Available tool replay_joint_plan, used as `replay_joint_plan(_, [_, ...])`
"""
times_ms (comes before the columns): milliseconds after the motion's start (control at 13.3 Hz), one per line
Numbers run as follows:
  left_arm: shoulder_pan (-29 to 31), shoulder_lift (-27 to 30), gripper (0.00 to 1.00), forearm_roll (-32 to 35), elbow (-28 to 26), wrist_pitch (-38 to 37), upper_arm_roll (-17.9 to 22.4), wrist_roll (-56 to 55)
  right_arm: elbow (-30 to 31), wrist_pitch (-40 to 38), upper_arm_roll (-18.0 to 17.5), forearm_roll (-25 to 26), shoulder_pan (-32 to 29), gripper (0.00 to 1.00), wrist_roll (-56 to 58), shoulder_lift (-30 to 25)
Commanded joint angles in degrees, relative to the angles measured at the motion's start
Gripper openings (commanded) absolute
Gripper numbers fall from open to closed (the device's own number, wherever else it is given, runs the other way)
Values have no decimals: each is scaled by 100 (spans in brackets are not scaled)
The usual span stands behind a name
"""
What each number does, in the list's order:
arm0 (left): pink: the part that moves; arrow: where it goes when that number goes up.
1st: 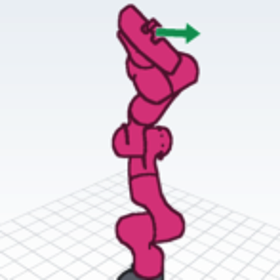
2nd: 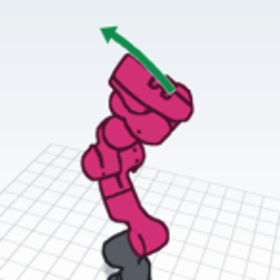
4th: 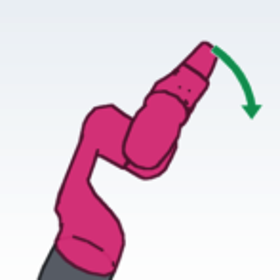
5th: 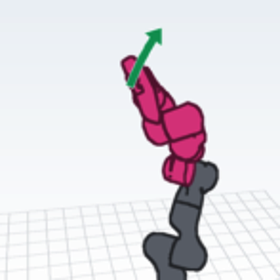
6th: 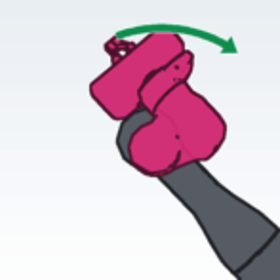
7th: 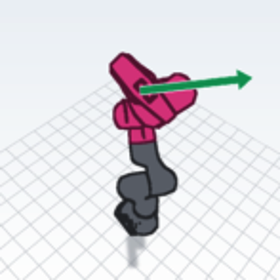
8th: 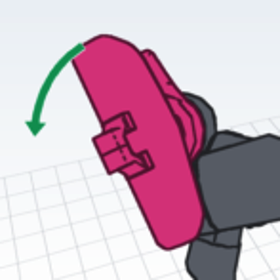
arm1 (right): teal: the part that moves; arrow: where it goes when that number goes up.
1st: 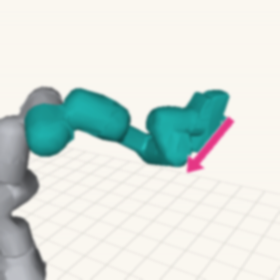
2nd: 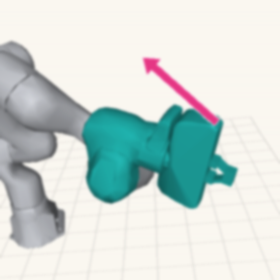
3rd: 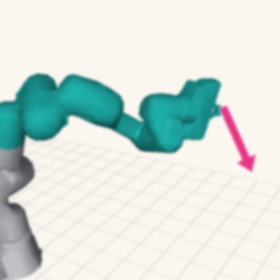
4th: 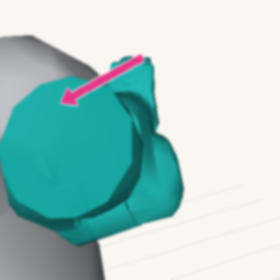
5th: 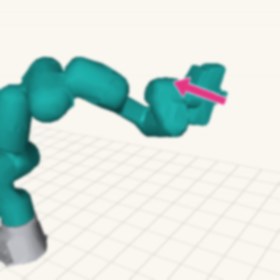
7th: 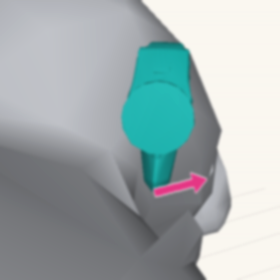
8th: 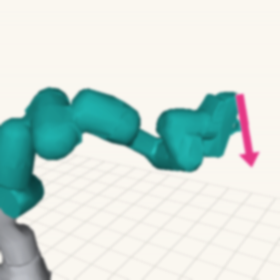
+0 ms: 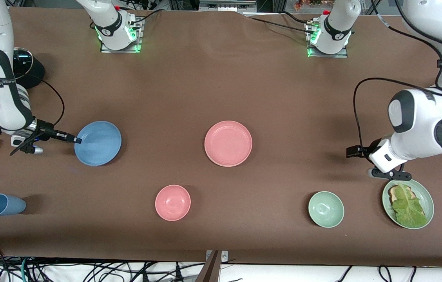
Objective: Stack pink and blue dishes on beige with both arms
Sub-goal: 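Grasp the blue plate rim with the right gripper while the left gripper withdraws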
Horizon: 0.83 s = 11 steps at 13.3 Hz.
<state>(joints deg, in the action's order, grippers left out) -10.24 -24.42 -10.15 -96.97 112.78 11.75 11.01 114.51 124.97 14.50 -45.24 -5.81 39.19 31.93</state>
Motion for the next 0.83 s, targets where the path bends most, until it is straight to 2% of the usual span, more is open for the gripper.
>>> replay_joint_plan(0, [31, 192, 100, 57, 720, -1297, -32, -90, -252, -96, -53, -29, 9, 0, 141, 7])
replay_joint_plan(150, [-4, 210, 100, 57, 1179, -1959, -67, -510, -507, -541, -53, -20, 18, 0, 168, -37])
replay_joint_plan(301, [-13, 306, 100, 66, 1277, -2163, -76, -706, -1059, -1733, -53, 146, 105, 0, 63, -37])
replay_joint_plan(376, [-4, 402, 100, 66, 1277, -2303, -68, -715, -1297, -1974, -53, 191, 219, 0, -121, -37])
replay_joint_plan(527, [48, 657, 100, 66, 1277, -2628, -67, -767, -1606, -2187, -61, 480, 665, 0, -734, -159])
replay_joint_plan(752, [66, 859, 100, 66, 1277, -2857, -67, -934, -1914, -2110, -70, 447, 1465, 0, -1912, -222])
